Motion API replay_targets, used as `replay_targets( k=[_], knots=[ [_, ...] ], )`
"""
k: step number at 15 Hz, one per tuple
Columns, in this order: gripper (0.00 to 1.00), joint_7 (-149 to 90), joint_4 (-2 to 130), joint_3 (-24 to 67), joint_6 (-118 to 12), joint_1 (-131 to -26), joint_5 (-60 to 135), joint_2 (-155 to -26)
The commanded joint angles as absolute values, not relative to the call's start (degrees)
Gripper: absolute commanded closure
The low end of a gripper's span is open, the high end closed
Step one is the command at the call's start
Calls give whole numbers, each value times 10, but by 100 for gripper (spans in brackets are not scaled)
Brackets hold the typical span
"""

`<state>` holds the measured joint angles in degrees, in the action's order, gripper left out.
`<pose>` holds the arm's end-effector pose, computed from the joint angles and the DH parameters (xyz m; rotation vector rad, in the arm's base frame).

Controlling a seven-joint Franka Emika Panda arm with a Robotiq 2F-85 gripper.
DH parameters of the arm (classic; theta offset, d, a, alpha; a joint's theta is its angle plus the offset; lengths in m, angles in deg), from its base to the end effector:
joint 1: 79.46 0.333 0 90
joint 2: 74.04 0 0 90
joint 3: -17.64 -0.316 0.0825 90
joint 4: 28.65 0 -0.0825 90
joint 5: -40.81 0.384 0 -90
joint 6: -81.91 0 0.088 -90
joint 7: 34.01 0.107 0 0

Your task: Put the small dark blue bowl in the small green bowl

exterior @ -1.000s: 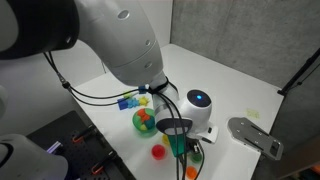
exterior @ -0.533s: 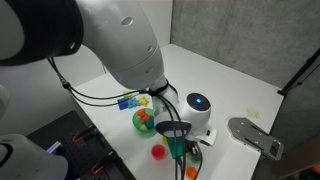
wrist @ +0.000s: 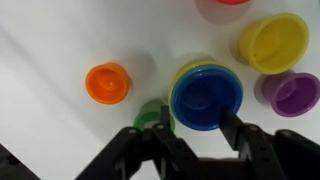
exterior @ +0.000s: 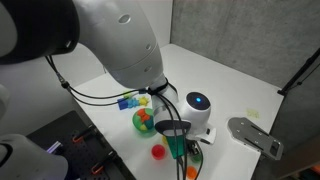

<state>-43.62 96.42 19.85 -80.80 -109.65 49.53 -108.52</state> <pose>0.4610 -0.3032 0.1140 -3.0234 0.8277 -0.0987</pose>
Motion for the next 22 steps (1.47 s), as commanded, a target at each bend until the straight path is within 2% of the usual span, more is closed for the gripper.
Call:
replay_targets(
  k=[1,3,9,13,17,21,22],
  knots=[
    [13,-480,999,178,-781,-1105,506,-1023],
    [0,-503,1012,169,-752,-1100,505,-988],
    [0,-512,1036,213,-614,-1018,460,-871],
    [0,-449,1027,253,-488,-949,364,-787],
    [0,-427,998,250,-350,-914,318,-720],
    [0,-428,992,245,-284,-893,302,-677],
    [0,-436,993,252,-308,-894,316,-693]
  ],
)
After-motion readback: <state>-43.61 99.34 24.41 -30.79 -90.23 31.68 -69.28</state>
